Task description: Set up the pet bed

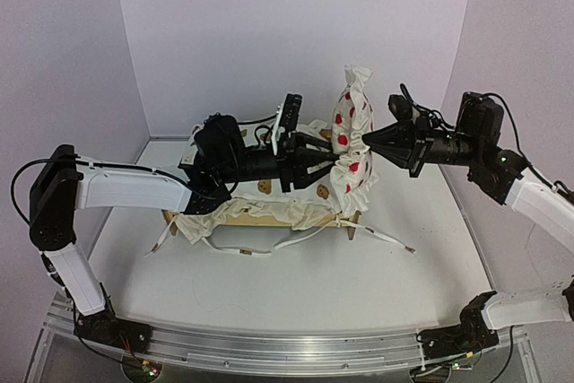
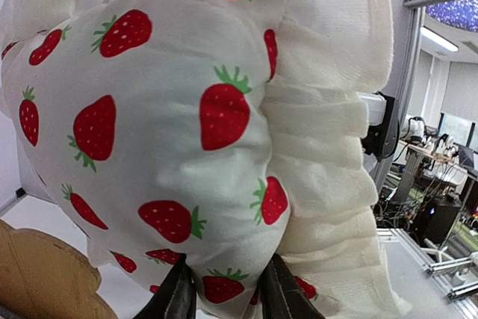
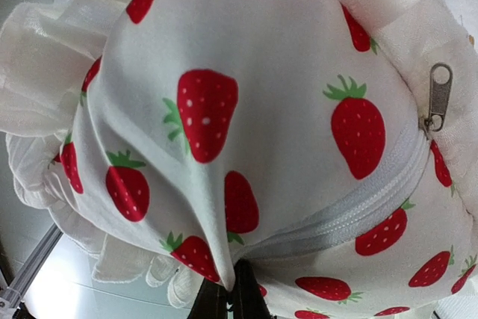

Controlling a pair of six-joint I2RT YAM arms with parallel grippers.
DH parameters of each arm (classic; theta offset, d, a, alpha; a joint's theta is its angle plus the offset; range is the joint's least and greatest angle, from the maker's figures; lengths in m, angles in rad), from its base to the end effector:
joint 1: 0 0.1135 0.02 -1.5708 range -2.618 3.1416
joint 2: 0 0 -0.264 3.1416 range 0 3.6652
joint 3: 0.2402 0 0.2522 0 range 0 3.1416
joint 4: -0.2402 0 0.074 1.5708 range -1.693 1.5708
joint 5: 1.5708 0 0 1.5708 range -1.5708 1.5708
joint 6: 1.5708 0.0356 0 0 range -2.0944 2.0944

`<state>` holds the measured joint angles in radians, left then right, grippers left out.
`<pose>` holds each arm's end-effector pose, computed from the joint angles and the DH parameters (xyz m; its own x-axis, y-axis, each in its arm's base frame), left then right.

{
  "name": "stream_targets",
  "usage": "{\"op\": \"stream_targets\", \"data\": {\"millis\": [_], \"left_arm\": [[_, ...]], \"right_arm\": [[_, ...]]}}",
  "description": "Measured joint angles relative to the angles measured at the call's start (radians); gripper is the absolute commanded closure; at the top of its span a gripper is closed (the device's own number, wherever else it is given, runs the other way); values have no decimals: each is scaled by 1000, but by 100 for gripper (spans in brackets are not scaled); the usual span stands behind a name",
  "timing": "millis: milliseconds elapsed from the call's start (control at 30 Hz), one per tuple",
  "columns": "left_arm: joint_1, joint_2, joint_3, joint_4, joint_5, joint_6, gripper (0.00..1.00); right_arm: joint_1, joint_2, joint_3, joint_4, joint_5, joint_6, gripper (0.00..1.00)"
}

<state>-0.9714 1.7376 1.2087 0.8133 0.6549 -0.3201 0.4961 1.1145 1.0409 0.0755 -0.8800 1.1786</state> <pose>0.2099 -0.3456 0.3307 -0.1596 -0.2088 -0.9648 0.9844 -0.1064 -0.1398 0.2060 0.1427 0.3925 -0.9060 0.1791 -0.3836 -0.3765 0.0731 0.9235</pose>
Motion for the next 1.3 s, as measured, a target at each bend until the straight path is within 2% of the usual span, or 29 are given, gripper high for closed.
{"op": "stream_targets", "data": {"millis": [67, 167, 300, 433, 500, 567, 733, 867, 1100, 1300], "left_arm": [[0, 1, 2, 5, 2, -6, 98], [0, 1, 2, 6, -4, 3, 100], [0, -11, 3, -53, -58, 18, 100], [0, -46, 41, -268, -181, 64, 100], [0, -58, 96, -394, -258, 87, 100], [0, -67, 158, -511, -343, 105, 100], [0, -69, 311, -760, -573, 113, 100], [2, -49, 388, -891, -704, 102, 100], [3, 108, 561, -1074, -850, 41, 100], [3, 248, 676, -1201, -929, -16, 100]], "right_arm": [[0, 0, 0, 8, 0, 0, 100], [0, 1, 0, 15, 3, 0, 97], [0, 1, 1, -8, 38, -29, 72], [3, -2, 17, -141, 114, -112, 45], [4, -12, 23, -215, 163, -167, 36], [4, -26, 30, -290, 216, -214, 31], [4, -70, 52, -471, 389, -340, 27], [5, -109, 66, -618, 564, -426, 27], [5, -200, 66, -822, 853, -524, 25], [5, -222, 62, -905, 961, -566, 24]]}}
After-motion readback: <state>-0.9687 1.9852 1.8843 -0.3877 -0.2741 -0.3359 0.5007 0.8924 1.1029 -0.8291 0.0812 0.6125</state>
